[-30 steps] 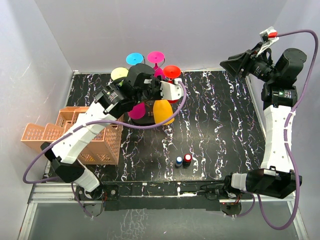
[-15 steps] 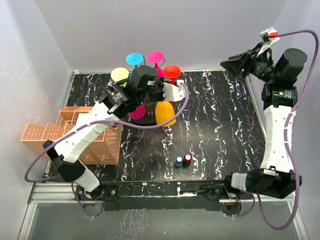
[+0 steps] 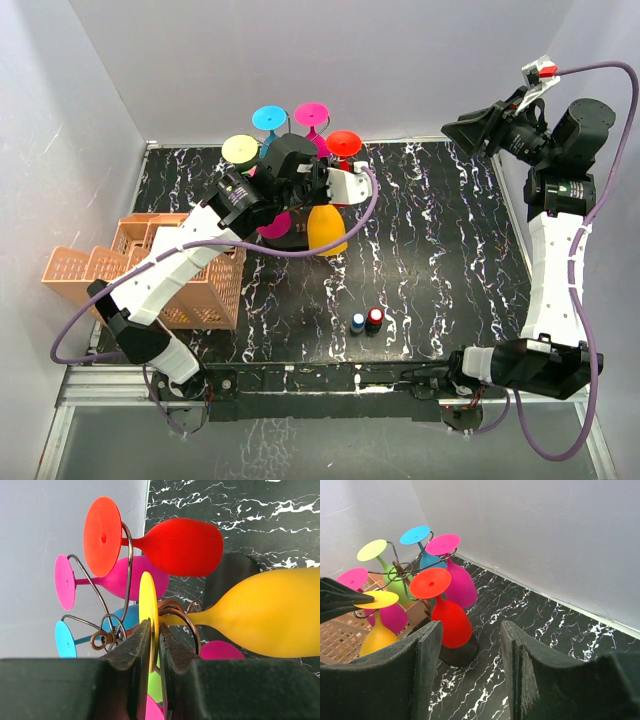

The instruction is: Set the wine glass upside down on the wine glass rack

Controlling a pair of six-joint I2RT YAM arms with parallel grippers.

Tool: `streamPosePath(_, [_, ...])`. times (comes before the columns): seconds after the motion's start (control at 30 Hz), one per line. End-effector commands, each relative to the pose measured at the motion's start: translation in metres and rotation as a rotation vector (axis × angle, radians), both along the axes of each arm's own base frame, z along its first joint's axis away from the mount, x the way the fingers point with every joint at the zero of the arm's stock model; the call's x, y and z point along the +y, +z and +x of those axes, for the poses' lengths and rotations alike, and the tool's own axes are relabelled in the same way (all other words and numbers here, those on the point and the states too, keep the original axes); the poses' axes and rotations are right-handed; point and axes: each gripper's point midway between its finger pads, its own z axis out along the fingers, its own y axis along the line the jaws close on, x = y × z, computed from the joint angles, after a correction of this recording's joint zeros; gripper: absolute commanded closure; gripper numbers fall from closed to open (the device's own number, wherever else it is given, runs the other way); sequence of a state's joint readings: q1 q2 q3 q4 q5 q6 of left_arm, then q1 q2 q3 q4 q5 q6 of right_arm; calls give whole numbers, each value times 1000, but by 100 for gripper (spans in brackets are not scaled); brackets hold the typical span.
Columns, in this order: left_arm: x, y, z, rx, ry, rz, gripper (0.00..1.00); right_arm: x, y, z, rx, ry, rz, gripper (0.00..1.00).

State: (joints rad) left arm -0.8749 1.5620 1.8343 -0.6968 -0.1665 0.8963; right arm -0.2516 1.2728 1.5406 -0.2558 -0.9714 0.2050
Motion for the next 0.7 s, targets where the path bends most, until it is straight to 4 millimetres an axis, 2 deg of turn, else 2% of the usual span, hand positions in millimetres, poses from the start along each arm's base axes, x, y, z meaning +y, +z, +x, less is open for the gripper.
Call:
streamPosePath(0.0, [-2, 17, -9, -15, -19, -61, 88, 1, 21, -11, -93, 4, -22, 45])
streamPosePath(0.67, [-9, 21, -14, 19, -30, -122, 74, 0, 20, -11, -90, 1, -17, 45])
